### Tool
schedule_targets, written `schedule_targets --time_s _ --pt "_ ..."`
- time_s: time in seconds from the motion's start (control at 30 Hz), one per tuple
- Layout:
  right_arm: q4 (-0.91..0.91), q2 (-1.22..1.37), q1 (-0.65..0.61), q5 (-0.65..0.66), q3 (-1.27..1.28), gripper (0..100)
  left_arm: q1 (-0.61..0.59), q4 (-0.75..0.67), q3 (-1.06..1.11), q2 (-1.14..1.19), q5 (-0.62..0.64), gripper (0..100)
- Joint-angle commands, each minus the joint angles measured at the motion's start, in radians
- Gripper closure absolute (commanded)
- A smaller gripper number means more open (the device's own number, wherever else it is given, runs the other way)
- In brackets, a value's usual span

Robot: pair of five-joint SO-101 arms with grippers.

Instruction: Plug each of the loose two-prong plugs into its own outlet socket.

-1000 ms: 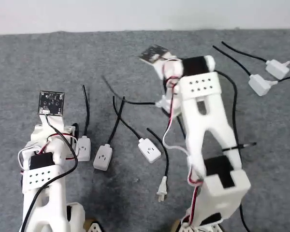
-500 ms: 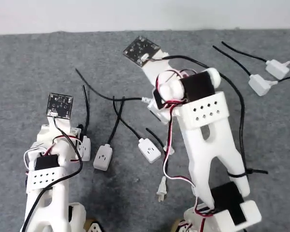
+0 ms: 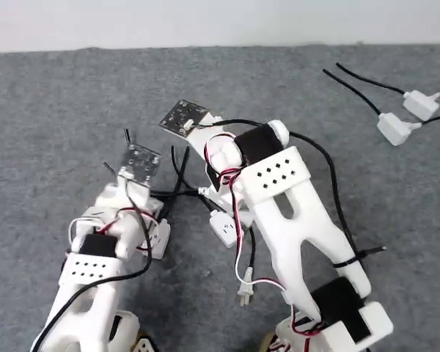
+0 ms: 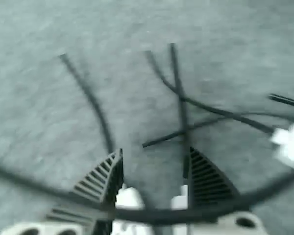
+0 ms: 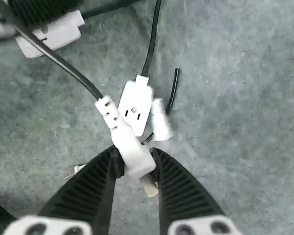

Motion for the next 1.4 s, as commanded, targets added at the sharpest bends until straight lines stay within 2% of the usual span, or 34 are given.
schedule_targets --time_s 0.0,0.2,0.47,0.63,0.83,1.07,1.37 --pt "-0.016 -0.050 -0.010 -0.011 -0.008 98.9 0.060 0.077 -0.101 -0.060 -0.012 80" --pt "-0.018 -0.054 -0.028 -0.015 0.014 98.9 0.157 0.077 -0.130 -0.146 -0.012 80" --pt "-0.018 -0.054 -0.025 -0.015 0.043 98.8 0.161 0.087 -0.128 -0.241 -0.006 80" --pt "-0.018 -0.101 -0.031 -0.017 0.037 98.8 0.167 0.187 -0.145 -0.381 0.048 80" --pt "-0.025 -0.228 -0.039 -0.015 0.080 98.8 0.206 0.236 -0.143 -0.514 0.095 80" --pt "-0.134 -0.294 -0.041 -0.008 0.259 98.8 0.264 0.236 -0.125 -0.565 0.092 80" --pt "-0.168 -0.328 -0.041 -0.015 0.318 98.8 0.264 0.232 -0.119 -0.569 0.091 81"
